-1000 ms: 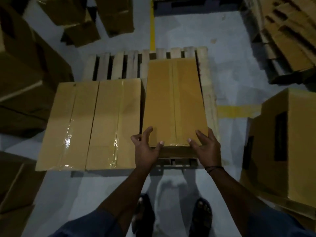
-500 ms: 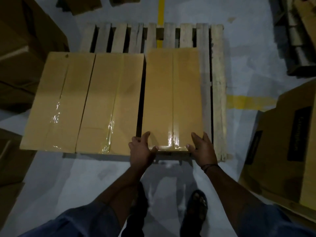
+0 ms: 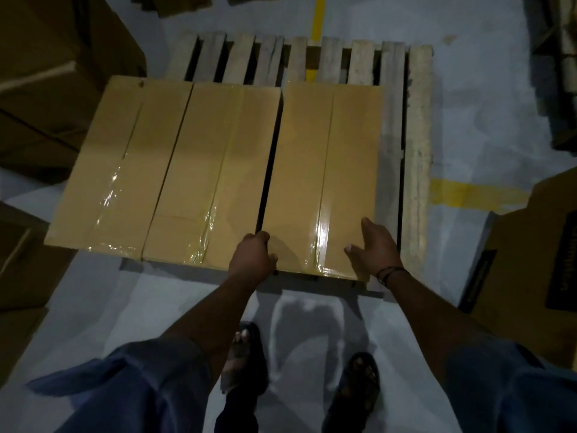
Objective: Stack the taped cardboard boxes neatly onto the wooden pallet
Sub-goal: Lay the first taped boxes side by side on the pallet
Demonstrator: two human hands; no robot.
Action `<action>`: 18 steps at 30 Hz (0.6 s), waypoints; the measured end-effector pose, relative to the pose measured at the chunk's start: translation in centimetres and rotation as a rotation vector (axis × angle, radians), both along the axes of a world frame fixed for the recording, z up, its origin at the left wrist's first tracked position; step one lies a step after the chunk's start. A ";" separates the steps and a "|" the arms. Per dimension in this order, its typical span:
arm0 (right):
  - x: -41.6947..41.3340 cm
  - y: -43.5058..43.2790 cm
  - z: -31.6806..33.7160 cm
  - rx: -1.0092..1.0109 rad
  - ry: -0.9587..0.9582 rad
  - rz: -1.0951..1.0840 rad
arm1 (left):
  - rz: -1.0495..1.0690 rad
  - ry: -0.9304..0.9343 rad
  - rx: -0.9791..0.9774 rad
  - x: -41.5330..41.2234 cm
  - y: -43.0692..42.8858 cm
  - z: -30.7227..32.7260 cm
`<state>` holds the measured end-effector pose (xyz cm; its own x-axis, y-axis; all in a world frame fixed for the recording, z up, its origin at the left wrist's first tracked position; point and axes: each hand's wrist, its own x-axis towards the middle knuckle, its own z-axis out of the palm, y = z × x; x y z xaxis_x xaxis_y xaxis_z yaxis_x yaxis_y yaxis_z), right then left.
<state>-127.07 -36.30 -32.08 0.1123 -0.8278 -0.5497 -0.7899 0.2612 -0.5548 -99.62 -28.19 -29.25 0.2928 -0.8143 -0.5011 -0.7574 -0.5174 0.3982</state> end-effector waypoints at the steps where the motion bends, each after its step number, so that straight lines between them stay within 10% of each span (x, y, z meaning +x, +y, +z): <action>1: 0.1 -0.3 -0.3 0.006 0.011 0.021 | 0.024 -0.001 -0.014 -0.1 0.0 -0.2; 18: 1.1 2.0 -1.3 -0.062 0.120 0.227 | -0.397 -0.251 -0.054 2.3 3.0 -0.3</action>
